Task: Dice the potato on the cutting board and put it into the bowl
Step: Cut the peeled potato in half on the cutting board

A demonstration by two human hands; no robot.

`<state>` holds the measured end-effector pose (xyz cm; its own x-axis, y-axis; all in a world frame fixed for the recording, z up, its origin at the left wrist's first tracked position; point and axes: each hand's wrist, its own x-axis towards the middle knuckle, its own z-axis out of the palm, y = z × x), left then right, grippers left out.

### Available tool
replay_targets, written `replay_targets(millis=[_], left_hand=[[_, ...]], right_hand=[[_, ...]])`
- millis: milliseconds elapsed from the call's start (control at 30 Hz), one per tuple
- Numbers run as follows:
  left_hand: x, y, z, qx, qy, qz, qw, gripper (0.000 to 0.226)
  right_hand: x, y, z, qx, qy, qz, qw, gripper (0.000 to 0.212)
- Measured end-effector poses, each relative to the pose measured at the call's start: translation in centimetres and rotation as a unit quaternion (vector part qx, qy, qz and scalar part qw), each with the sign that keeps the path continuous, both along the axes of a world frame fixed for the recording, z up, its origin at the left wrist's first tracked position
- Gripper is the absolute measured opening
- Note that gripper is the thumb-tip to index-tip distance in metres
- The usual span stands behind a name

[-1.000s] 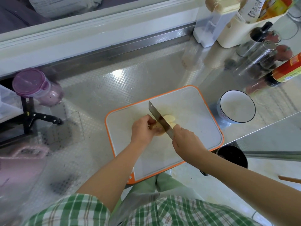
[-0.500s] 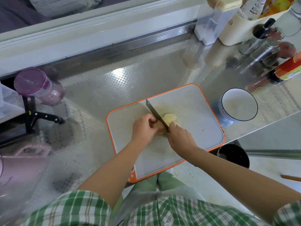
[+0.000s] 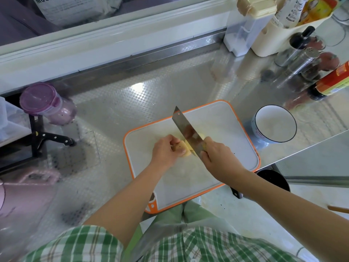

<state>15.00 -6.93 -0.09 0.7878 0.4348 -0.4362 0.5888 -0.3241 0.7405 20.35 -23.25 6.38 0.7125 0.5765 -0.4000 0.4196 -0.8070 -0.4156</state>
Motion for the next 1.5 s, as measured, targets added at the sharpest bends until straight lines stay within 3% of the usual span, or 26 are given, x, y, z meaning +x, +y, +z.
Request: replay_targets(millis=[500, 1067, 1367, 1500], left_hand=[[0.1, -0.9, 0.8, 0.058, 0.009, 0.012, 0.998, 0.030], [0.1, -1.3, 0.7, 0.070, -0.015, 0.023, 0.997, 0.025], [0.2, -0.4, 0.9, 0.027, -0.007, 0.021, 0.999, 0.036], [0.1, -0.5, 0.8, 0.020, -0.004, 0.034, 0.999, 0.036]], right_hand=[[-1.6, -0.3, -0.8, -0.063, 0.004, 0.009, 0.998, 0.001], [-1.3, 1.8, -2.7, -0.105, 0.028, -0.013, 0.994, 0.012], [-0.5, 0.2, -1.3, -0.020, -0.002, -0.015, 1.000, 0.010], [-0.3, 0.4, -0.2, -0.028, -0.003, 0.010, 1.000, 0.009]])
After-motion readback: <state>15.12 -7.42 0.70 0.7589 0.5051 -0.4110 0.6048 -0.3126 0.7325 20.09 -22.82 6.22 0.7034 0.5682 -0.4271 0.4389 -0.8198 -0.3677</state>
